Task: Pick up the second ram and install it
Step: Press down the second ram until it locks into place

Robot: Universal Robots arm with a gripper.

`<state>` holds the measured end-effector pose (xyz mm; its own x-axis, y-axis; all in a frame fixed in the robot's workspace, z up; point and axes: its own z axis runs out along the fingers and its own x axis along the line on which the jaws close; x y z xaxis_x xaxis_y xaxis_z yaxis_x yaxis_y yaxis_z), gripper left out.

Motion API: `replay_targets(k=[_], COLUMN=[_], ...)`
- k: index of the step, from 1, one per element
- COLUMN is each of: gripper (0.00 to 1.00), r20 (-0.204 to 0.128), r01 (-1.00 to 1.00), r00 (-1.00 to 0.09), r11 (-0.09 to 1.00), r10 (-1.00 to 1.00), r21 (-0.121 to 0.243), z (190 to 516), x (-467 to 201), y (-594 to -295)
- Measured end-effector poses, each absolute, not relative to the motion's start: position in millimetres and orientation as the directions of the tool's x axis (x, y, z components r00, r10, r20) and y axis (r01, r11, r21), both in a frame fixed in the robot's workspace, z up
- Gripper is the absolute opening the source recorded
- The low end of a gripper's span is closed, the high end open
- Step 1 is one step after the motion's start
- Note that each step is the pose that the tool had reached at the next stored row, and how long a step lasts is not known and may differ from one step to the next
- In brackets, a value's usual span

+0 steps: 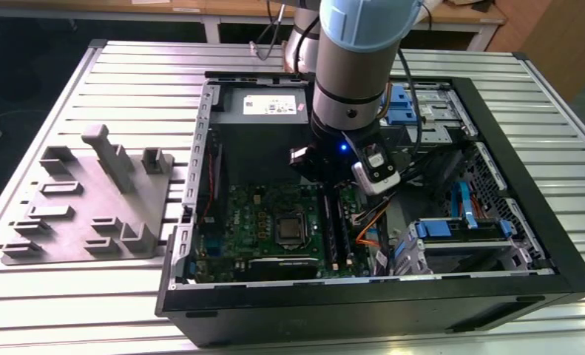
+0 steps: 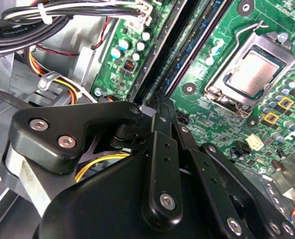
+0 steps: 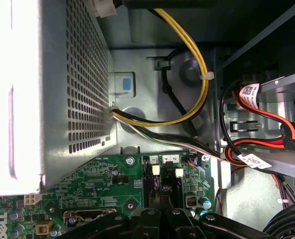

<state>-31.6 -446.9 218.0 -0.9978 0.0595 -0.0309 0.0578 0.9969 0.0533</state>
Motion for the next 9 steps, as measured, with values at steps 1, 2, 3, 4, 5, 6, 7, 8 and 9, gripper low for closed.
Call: replay_targets(k=[1,2,3,4,5,6,7,8,9], gripper=[0.11,0.11,0.11,0.11,0.11,0.11,0.11,0.11,0.11], r20=[-0.031,-0.032,-0.032,-0.032,-0.032,-0.032,-0.032,-0.032,-0.032], r01=[0.058,0.058,0.058,0.058,0.058,0.058,0.058,0.058,0.058], r00=[-0.998,-0.998,-0.998,-0.998,-0.998,-0.998,-0.998,-0.998,-0.998], r11=[0.997,0.997,0.997,0.997,0.997,0.997,0.997,0.997,0.997], r10=[0.059,0.059,0.059,0.059,0.059,0.059,0.059,0.06,0.059], r21=[0.053,0.054,0.053,0.053,0.053,0.053,0.053,0.053,0.054], z=[217.6,217.1,217.0,217.1,217.0,217.1,217.0,217.1,217.9], x=[-31.6,-31.5,-31.6,-31.6,-31.6,-31.6,-31.6,-31.6,-31.5], y=[-446.9,-446.9,-446.9,-446.9,-446.9,-447.0,-447.0,-446.9,-446.9])
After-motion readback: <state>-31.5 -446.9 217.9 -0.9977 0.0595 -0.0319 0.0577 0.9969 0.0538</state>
